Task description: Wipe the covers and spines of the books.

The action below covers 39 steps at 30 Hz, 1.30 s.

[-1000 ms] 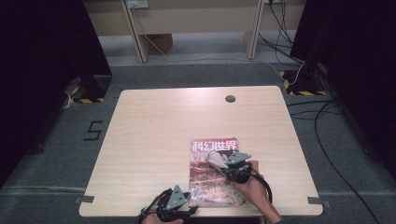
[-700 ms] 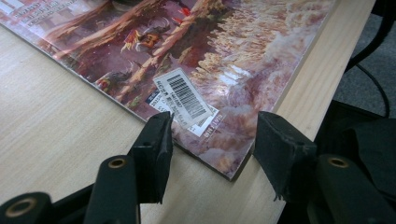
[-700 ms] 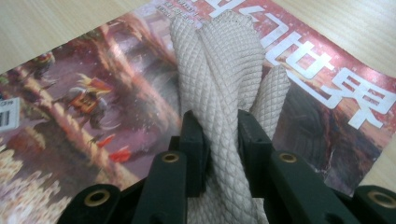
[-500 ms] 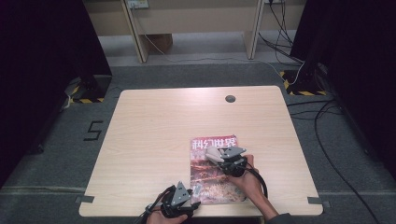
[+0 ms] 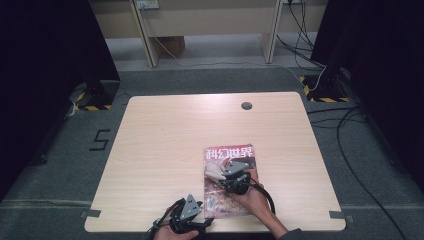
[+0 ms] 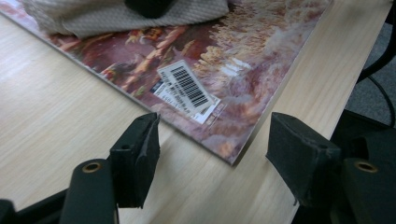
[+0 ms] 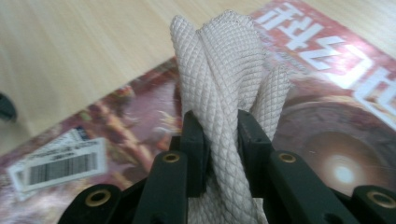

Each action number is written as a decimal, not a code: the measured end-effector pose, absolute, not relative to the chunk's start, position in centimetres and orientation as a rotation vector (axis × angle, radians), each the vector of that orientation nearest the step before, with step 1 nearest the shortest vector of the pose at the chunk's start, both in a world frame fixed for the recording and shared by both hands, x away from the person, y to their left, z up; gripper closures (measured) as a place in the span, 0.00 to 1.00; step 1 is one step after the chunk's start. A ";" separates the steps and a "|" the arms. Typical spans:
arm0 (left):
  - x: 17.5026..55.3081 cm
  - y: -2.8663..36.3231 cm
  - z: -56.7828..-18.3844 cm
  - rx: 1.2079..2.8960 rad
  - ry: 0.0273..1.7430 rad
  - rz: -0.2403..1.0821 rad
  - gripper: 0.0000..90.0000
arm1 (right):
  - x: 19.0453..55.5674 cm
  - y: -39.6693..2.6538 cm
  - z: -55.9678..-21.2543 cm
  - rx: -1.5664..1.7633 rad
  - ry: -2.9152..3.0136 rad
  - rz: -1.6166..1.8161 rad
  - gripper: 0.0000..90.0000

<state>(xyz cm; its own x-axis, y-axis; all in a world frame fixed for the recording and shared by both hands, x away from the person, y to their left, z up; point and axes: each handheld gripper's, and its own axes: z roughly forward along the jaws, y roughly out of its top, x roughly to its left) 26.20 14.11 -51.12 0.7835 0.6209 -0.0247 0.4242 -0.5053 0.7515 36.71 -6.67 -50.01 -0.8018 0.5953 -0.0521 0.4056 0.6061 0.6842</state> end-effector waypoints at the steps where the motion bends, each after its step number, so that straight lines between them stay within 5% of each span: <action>1: 26.1 14.3 -51.0 2.176 0.776 0.317 0.36 | 36.6 -6.5 -50.0 0.817 2.566 1.000 0.84; 11: 26.2 15.7 -50.4 2.159 0.814 0.348 0.24 | 36.2 -6.1 -50.0 0.791 2.580 1.004 0.84; 24: 26.1 17.3 -50.0 2.136 0.860 0.385 0.24 | 35.1 -6.0 -50.0 0.749 2.622 1.021 0.83; 39: 26.0 17.6 -50.0 2.137 0.868 0.388 0.24 | 36.2 -14.1 -49.7 1.004 2.479 0.932 0.83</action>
<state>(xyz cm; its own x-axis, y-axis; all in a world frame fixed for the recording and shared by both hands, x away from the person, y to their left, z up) 26.02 17.58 -50.01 0.7196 0.6943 -0.0099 0.4555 -0.4612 0.7614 36.20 -14.08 -49.65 -0.7072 0.7060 -0.0386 0.5055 0.5431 0.6704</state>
